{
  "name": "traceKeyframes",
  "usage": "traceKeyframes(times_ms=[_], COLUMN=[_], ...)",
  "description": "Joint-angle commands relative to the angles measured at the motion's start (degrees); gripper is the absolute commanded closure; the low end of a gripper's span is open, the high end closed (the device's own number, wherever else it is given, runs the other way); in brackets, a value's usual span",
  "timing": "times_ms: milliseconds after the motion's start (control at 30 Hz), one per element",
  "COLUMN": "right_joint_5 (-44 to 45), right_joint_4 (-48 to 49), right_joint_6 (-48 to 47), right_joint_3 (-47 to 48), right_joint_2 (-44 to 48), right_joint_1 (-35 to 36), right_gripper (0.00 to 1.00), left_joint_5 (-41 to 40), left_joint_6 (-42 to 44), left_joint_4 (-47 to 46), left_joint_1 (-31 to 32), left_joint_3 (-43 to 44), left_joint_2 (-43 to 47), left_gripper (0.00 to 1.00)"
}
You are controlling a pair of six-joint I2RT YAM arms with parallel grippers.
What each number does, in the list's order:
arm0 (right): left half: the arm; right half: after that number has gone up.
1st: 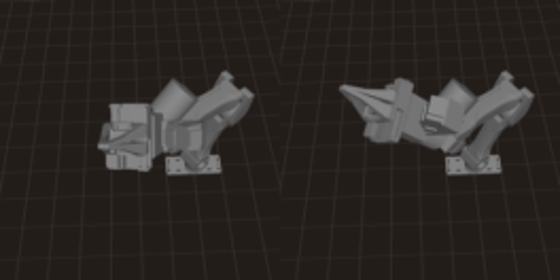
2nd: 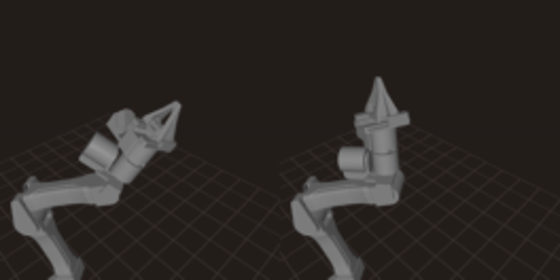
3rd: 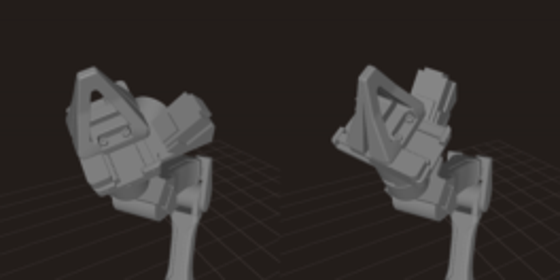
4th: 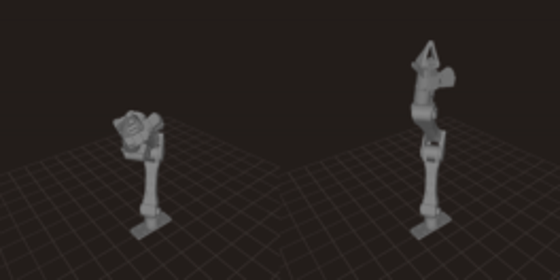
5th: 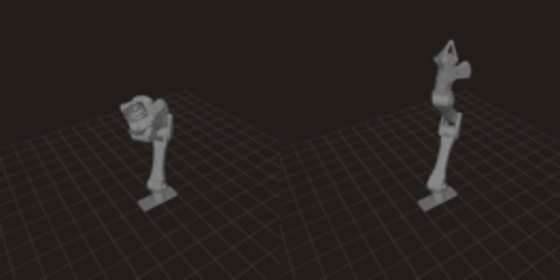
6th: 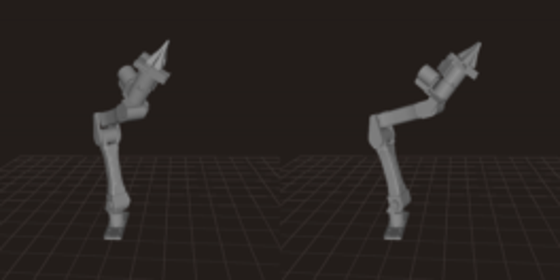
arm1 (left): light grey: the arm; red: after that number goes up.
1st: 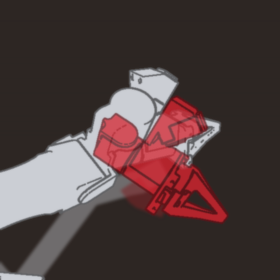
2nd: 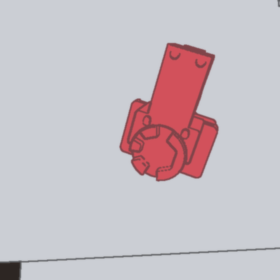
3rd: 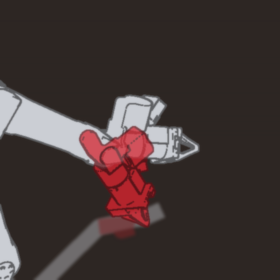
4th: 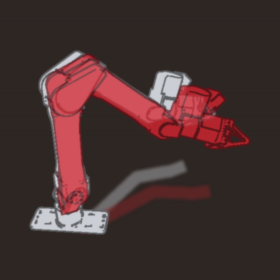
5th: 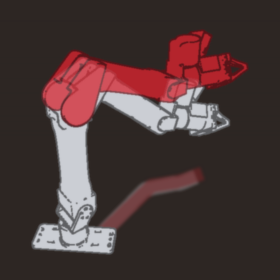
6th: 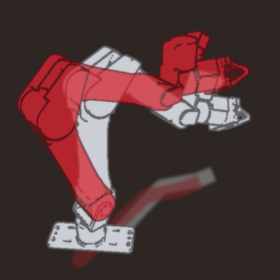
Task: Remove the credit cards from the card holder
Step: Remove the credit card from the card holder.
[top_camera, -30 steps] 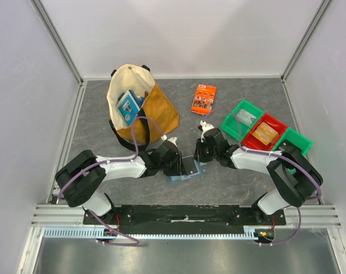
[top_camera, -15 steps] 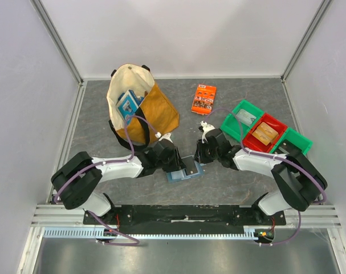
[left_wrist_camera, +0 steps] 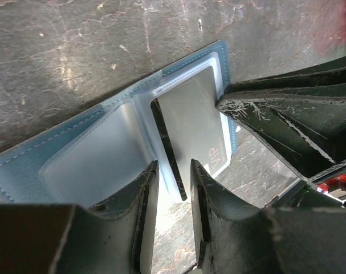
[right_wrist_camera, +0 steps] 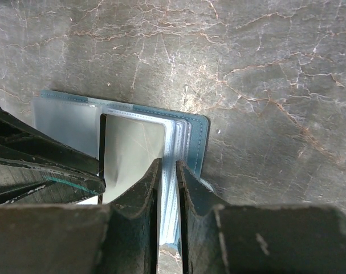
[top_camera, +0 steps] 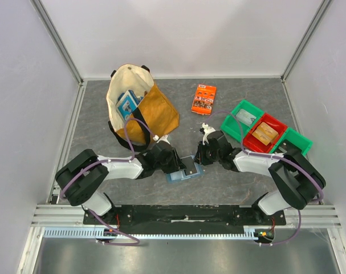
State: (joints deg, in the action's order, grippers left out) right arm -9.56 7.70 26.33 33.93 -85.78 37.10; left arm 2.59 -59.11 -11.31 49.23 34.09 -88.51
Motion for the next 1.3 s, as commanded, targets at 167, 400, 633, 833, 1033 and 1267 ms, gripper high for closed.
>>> traceKeyframes(times_ms=[167,400,633,833,1033,1267], right_joint_5=[-1.2,-0.5,1.5,4.2,5.6,5.9], right_joint_4=[-2.3,-2.6,-3.7,-5.2,-6.5,-7.1], right_joint_6=[0.0,0.0,-0.3,-0.6,-0.9,-1.1], right_joint_3=[-2.4,-2.6,-2.7,-2.7,-2.3,-2.0], right_joint_2=[-1.9,-2.1,-3.0,-3.4,-4.1,-3.1], right_joint_1=[0.3,0.2,0.3,0.3,0.3,0.3], right_gripper=[0.8,0.8,0.8,0.81,0.82,0.83], left_joint_5=[3.1,2.5,2.2,1.9,1.8,2.9], left_joint_6=[-4.3,-5.0,-6.0,-7.1,-7.6,-7.9], left_joint_4=[-4.6,-4.7,-4.9,-5.3,-5.3,-6.0], left_joint_1=[-0.4,-0.4,-0.4,-0.5,-0.6,-0.8], left_joint_3=[-0.7,-1.7,-3.4,-6.1,-7.3,-7.8], left_joint_2=[-2.0,-1.4,-0.2,2.1,3.0,2.0], left_gripper=[0.68,0.87,0.98,0.98,0.98,0.98])
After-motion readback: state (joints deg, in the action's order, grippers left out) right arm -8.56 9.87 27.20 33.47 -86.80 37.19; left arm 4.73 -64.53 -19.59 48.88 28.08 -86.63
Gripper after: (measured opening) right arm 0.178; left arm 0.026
